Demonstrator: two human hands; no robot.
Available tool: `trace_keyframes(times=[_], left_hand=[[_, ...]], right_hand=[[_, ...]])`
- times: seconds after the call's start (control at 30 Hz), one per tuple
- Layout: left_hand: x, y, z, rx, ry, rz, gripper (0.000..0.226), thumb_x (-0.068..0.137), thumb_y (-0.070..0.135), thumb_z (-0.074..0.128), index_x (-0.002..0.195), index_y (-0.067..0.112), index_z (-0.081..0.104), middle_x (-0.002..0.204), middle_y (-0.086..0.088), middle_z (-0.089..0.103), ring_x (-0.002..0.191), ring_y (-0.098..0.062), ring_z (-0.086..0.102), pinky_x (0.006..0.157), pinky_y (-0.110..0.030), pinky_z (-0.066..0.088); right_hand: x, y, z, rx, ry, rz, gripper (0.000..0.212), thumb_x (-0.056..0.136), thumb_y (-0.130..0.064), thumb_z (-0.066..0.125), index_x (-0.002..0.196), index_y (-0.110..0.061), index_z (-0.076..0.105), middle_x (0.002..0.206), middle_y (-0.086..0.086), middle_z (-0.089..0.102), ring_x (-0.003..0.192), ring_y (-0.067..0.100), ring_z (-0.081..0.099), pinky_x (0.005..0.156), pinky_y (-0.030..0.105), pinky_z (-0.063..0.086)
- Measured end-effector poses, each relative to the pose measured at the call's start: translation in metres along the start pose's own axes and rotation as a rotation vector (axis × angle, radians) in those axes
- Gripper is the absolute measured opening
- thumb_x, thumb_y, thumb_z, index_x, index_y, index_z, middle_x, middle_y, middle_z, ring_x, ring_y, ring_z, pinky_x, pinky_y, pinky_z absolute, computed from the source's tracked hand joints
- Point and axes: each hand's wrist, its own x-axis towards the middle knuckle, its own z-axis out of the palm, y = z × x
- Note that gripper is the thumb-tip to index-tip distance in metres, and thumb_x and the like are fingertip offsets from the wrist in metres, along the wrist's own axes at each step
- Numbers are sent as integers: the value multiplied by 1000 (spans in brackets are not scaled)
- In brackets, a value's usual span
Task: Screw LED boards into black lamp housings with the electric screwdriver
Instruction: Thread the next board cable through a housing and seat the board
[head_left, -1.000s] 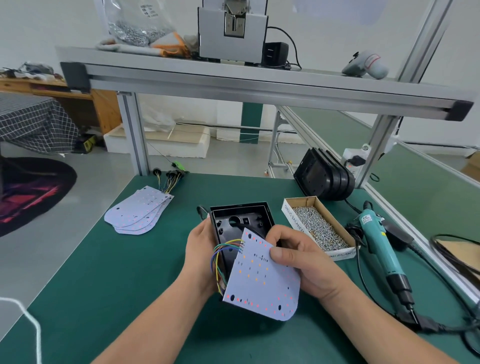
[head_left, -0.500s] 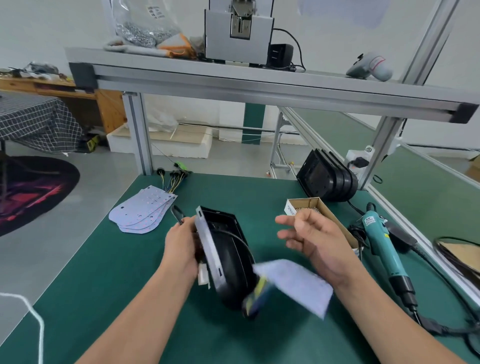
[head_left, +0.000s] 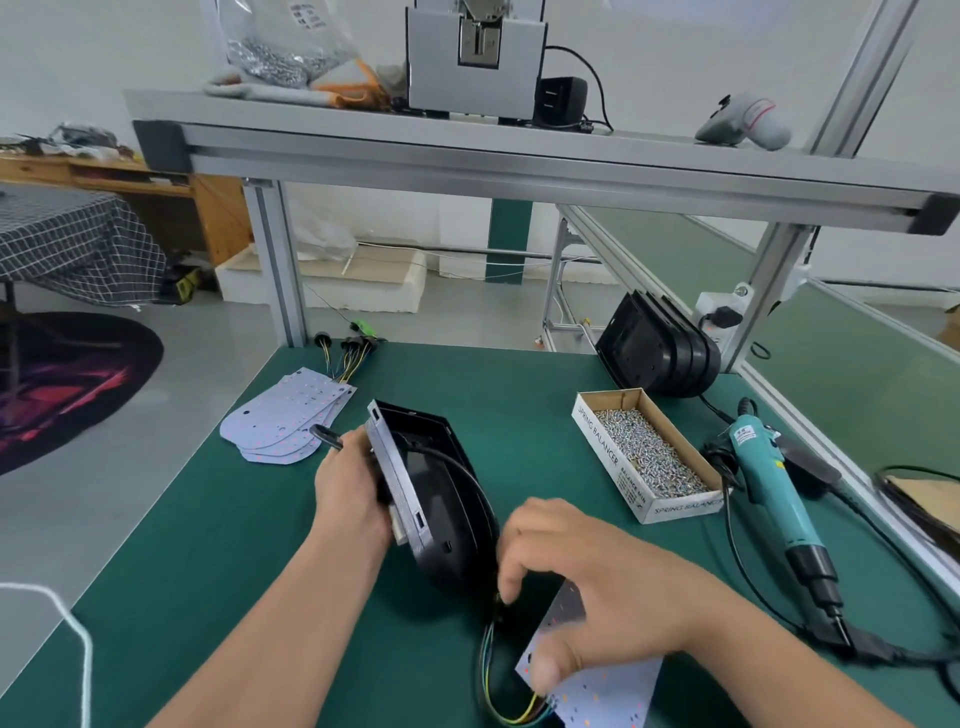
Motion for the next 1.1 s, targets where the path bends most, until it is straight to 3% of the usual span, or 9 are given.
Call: trace_keyframes(times=[0.13,0.3,0.37,0.5,0.6,0.73,0.87,1.0,1.1], left_hand=[[3,-1,0,-26,-29,3,17,94,11,59,108,15,66,97,-15,66,86,-32,65,80,-49,62],[3,-3,0,2,-71,-4,24,95,15,60,113,8,74,104,-17,71,93,-37,68,100,-58,57],[3,-3,-2,-5,-84,-5,23,96,16,58,112,9,74,102,-16,71,90,-36,68,94,-53,59],[4,1,-5,-15,-80,-3,19,96,19,60,105,10,75,93,-12,72,79,-33,70,75,-44,63],[7,6,-7,-16,-81,-15,16,96,21,62,102,12,74,91,-9,71,74,-31,70,64,-40,65],[10,6,-8,-38,-139,-23,11,96,22,63,103,15,66,100,-7,58,91,-31,60,88,-47,60],[11,4,-13,31,-190,-19,9,91,28,65,94,19,65,90,-2,56,79,-27,59,71,-38,58],[10,2,-16,81,-267,-24,30,95,35,64,78,19,82,86,-2,77,73,-25,76,64,-37,63],[3,-4,-11,121,-284,-41,35,98,38,62,79,19,85,90,-6,80,74,-26,78,64,-37,64]], right_hand=[[-11,17,-20,96,-103,99,36,79,-54,85,98,-26,75,100,-14,65,112,18,55,93,26,41],[-14,31,-21,81,-136,263,12,86,-37,81,86,-37,69,95,-14,65,98,15,63,88,35,51],[-14,32,-22,97,-128,305,10,87,-42,79,91,-39,71,101,-14,66,98,11,65,91,36,52],[-16,29,-21,74,-259,254,41,76,-58,85,109,-36,75,112,-18,62,120,12,57,102,35,47],[-11,28,-9,-41,-324,202,32,77,-52,85,99,-32,75,103,-19,58,115,7,51,99,32,40],[-6,34,-13,58,-131,309,14,86,-33,83,87,-28,70,94,-12,60,98,5,57,87,29,47],[2,45,-8,28,230,491,21,95,-29,77,83,-30,61,93,-7,59,78,2,54,76,28,46],[17,60,-4,-116,452,583,18,99,-33,70,85,-30,60,96,-8,56,83,6,54,72,25,40],[30,68,2,-191,527,621,11,100,-26,66,111,-29,66,115,-12,57,92,2,57,81,30,43]])
